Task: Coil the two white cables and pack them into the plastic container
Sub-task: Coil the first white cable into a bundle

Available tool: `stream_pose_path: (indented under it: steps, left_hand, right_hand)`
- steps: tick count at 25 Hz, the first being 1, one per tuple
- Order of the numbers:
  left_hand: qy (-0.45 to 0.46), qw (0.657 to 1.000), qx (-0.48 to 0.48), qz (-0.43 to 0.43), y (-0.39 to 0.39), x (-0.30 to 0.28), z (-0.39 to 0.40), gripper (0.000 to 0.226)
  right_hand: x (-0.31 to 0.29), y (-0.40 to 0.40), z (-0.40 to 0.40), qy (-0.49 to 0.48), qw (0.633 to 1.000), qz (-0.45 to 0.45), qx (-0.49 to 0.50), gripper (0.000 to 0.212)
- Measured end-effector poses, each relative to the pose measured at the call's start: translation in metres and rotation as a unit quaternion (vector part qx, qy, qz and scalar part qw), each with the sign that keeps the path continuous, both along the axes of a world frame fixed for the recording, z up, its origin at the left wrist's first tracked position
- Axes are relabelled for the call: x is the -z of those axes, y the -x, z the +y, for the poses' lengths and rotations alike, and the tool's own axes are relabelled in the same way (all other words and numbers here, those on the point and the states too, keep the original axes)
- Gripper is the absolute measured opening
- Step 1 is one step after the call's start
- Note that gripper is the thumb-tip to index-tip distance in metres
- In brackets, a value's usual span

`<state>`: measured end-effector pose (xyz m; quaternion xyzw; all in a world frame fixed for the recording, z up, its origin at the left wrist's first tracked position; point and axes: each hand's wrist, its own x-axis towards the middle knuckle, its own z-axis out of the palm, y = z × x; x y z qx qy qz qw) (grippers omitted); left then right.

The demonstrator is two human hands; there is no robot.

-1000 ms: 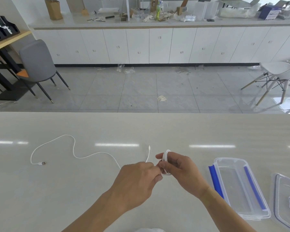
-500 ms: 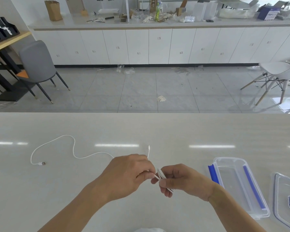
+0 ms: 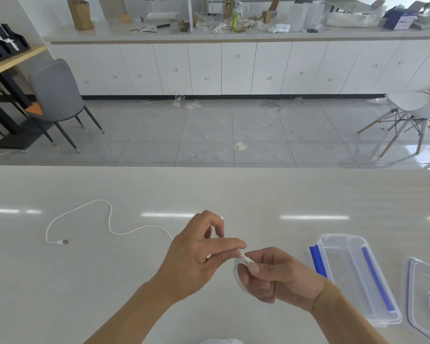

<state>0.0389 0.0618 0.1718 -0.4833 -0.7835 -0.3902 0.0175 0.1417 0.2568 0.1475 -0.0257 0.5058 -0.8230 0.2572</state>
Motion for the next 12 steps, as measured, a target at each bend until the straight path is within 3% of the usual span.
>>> stream_pose_path:
  steps: [6, 12]
  left_hand:
    - [-0.051, 0.984, 0.001, -0.169, -0.016, 0.015, 0.007, 0.026]
    - [-0.024, 0.908, 0.063, -0.413, -0.014, 0.02, 0.004, 0.035]
  right_hand:
    - [0.004, 0.002, -0.005, 0.078, 0.997, 0.002, 0.002, 0.023]
    - [0.01, 0.004, -0.002, 0.098, 0.994, 0.0, 0.042, 0.023]
